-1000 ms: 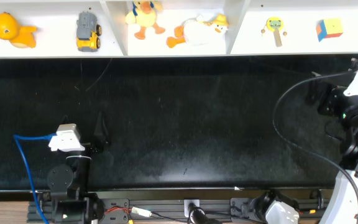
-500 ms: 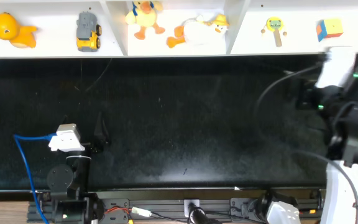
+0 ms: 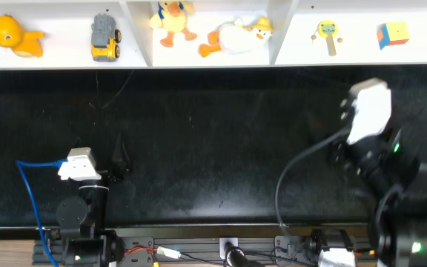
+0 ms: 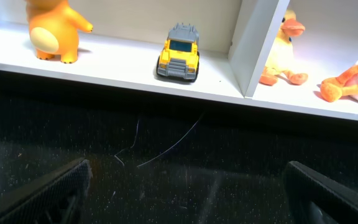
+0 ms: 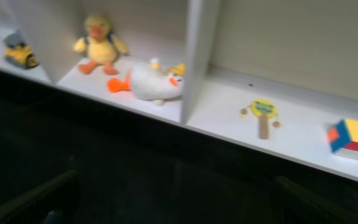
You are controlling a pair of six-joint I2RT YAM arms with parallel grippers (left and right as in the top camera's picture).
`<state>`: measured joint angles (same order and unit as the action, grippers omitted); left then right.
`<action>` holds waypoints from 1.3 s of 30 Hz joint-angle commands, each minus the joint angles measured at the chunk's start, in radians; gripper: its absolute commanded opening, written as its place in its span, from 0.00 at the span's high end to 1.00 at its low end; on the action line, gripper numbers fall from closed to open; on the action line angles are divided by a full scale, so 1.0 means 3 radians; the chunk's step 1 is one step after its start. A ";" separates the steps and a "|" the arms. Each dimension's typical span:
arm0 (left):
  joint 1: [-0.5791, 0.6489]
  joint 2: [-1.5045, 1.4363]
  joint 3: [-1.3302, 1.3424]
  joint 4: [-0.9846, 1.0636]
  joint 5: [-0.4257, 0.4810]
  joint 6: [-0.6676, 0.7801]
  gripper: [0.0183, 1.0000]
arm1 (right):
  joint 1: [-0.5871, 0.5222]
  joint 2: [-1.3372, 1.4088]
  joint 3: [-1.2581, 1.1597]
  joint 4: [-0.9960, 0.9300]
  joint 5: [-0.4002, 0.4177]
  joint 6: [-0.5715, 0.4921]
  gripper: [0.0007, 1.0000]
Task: Store Toys
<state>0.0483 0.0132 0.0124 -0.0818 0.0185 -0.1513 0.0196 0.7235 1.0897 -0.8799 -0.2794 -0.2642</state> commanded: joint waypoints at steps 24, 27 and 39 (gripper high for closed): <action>0.0032 -0.0037 -0.0015 0.0005 0.0033 -0.0024 0.00 | 0.0351 -0.2403 -0.3618 0.2820 0.0651 0.1591 0.00; 0.0031 -0.0037 -0.0015 0.0005 0.0032 -0.0023 0.00 | 0.0351 -0.2403 -0.3618 0.2691 0.0651 0.1592 0.00; 0.0031 -0.0037 -0.0015 0.0005 0.0032 -0.0024 0.00 | 0.0348 -0.2398 -0.3618 0.2698 0.0651 0.1592 0.00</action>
<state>0.0483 0.0128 0.0124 -0.0814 0.0185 -0.1513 0.1184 0.0128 0.0181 -0.0723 -0.0963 0.2089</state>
